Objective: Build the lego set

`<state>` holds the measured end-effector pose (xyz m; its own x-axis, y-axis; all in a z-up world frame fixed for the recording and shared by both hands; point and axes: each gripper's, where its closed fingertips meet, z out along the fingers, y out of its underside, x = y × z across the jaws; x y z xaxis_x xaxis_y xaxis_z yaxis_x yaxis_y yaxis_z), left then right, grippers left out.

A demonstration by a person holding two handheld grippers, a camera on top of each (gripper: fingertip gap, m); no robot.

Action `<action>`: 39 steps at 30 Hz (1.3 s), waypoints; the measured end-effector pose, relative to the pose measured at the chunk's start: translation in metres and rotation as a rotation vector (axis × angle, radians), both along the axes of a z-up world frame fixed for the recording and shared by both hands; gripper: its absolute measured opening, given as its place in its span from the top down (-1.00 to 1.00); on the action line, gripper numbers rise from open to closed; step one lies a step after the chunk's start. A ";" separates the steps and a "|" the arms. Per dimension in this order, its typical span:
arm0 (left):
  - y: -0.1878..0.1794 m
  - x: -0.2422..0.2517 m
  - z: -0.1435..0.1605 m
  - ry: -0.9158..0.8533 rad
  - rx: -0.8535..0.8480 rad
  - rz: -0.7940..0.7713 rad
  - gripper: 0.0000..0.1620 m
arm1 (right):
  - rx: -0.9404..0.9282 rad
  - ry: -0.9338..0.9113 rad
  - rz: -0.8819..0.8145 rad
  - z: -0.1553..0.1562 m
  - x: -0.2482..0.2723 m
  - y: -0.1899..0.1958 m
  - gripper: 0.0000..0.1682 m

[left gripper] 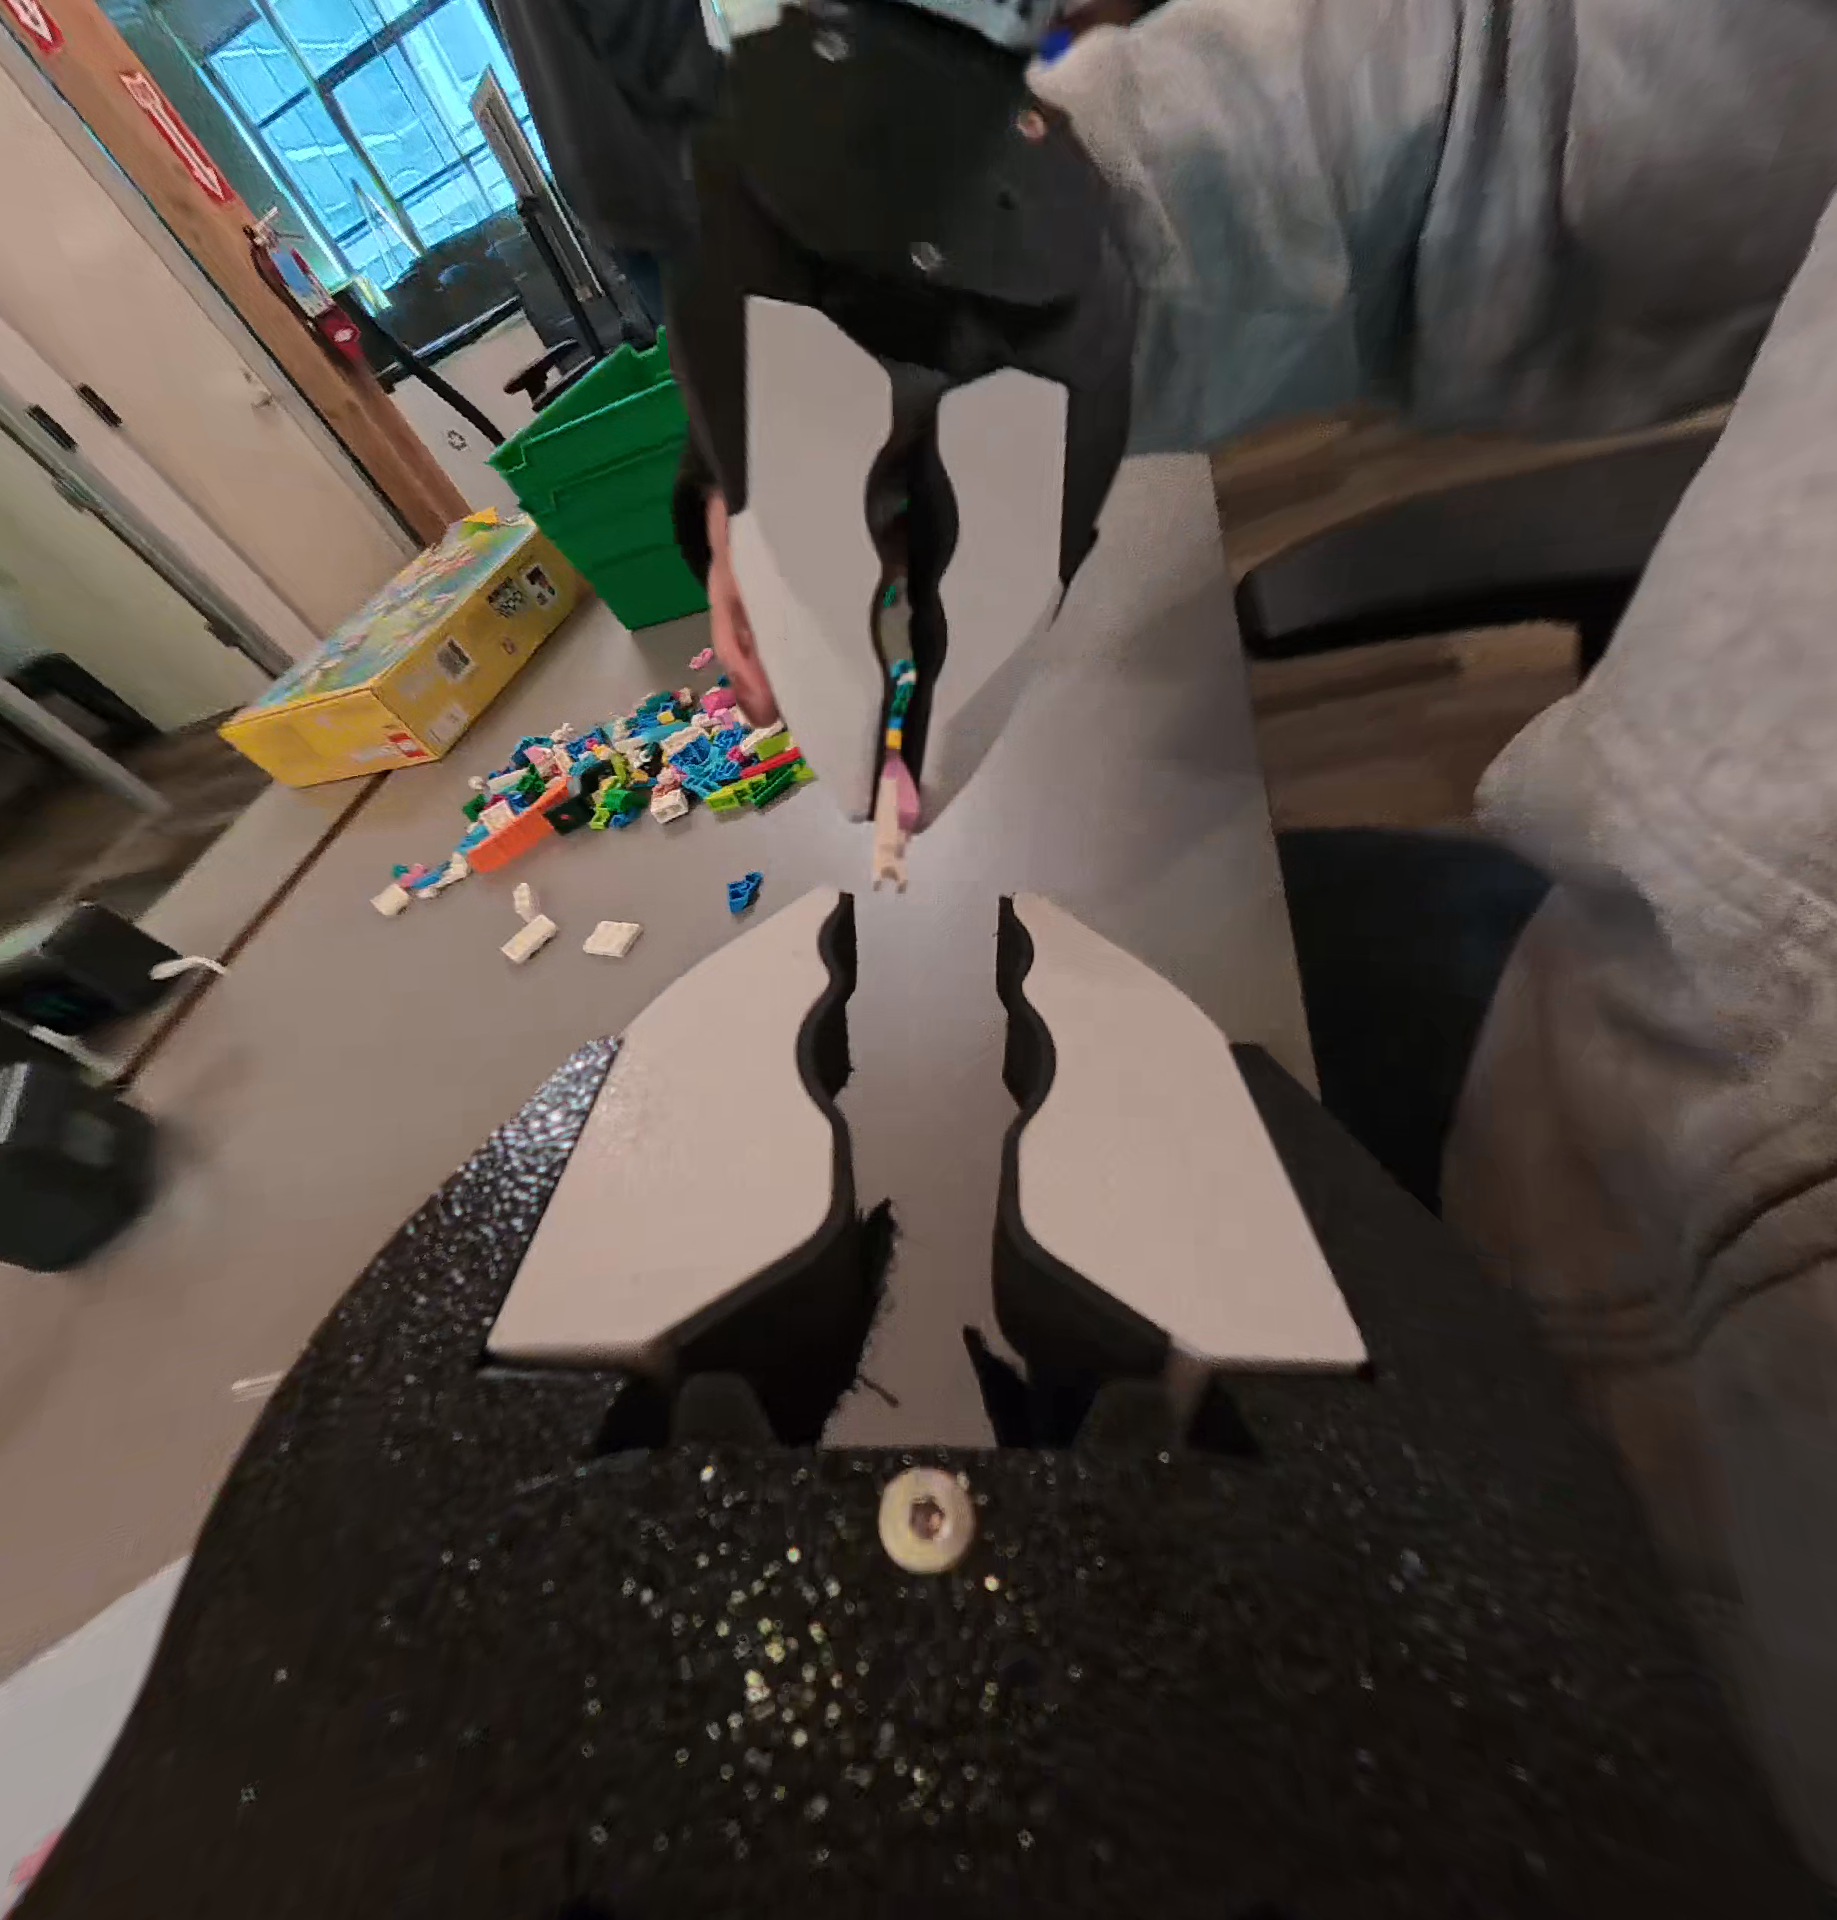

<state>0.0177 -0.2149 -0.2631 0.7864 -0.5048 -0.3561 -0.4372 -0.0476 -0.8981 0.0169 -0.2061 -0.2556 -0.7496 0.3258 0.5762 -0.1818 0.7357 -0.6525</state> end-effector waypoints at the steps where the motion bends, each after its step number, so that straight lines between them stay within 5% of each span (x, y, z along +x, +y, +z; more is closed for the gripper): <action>1: 0.001 0.001 -0.001 0.030 0.006 0.012 0.70 | -0.018 -0.019 0.001 0.000 0.000 0.000 0.96; 14: 0.003 -0.002 0.004 0.067 0.075 0.051 0.94 | -0.037 -0.050 0.002 -0.002 0.001 -0.002 0.96; 23: -0.001 0.006 0.028 -0.165 0.164 -0.010 0.95 | -0.231 -0.049 0.031 0.025 0.004 -0.014 0.94; 39: -0.003 0.000 0.021 -0.246 0.121 0.032 0.94 | -0.172 -0.100 -0.003 0.019 -0.001 -0.017 0.94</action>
<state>0.0177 -0.2182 -0.2425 0.8715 -0.4439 -0.2084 -0.2051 0.0560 -0.9771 0.0164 -0.2229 -0.2364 -0.7988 0.4157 0.4348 -0.1079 0.6120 -0.7834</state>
